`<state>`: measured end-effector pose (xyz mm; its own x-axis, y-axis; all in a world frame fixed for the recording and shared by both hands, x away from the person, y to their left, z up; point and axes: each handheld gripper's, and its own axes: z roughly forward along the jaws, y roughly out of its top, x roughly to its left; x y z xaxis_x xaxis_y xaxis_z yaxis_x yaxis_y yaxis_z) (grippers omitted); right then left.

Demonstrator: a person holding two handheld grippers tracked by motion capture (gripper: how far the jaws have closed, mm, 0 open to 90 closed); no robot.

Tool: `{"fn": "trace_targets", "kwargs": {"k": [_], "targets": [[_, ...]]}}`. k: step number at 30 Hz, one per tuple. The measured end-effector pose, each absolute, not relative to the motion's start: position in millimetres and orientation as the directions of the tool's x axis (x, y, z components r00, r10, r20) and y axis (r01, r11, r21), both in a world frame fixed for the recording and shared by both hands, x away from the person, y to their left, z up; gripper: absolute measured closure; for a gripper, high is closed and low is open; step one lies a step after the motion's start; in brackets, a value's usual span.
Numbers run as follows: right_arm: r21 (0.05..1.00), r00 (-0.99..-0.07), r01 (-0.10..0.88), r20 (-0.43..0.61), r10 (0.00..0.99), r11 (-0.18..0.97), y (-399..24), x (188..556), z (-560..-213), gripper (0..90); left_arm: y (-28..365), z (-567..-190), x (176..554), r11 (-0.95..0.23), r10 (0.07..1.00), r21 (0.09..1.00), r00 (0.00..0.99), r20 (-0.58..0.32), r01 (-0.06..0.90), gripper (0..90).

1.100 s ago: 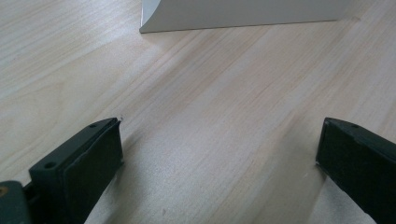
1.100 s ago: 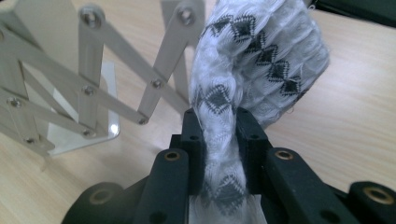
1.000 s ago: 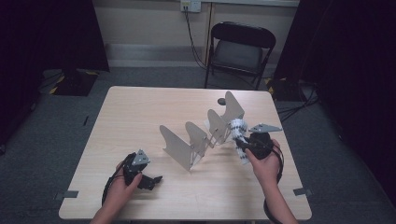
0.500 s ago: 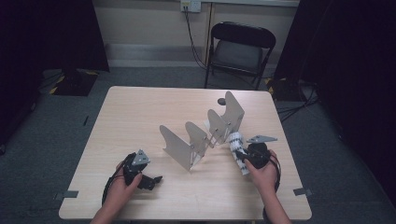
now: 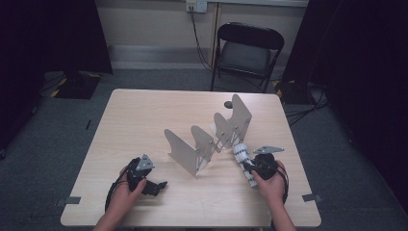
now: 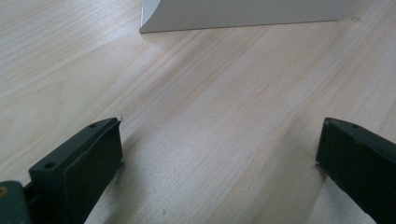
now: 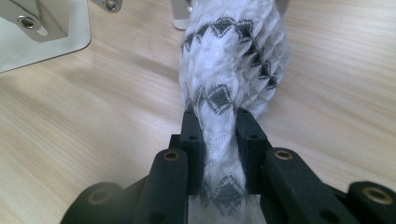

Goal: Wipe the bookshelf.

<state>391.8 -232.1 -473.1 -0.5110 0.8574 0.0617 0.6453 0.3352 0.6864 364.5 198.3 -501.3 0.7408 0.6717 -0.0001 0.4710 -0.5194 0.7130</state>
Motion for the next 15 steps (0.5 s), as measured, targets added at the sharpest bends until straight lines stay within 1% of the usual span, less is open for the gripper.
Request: {"fn": "trace_targets", "kwargs": {"k": [9,15], "targets": [[0.718,-0.488,0.627,0.062,0.871,0.301,-249,384,-450,76.6,198,-501,365,-0.519,0.671,0.713,0.742,-0.002,0.471,0.1],[0.761,-0.471,0.580,0.023,0.882,0.290,-257,387,-410,76.7,198,-501,365,-0.518,0.671,0.714,0.741,-0.003,0.471,0.1]]}}
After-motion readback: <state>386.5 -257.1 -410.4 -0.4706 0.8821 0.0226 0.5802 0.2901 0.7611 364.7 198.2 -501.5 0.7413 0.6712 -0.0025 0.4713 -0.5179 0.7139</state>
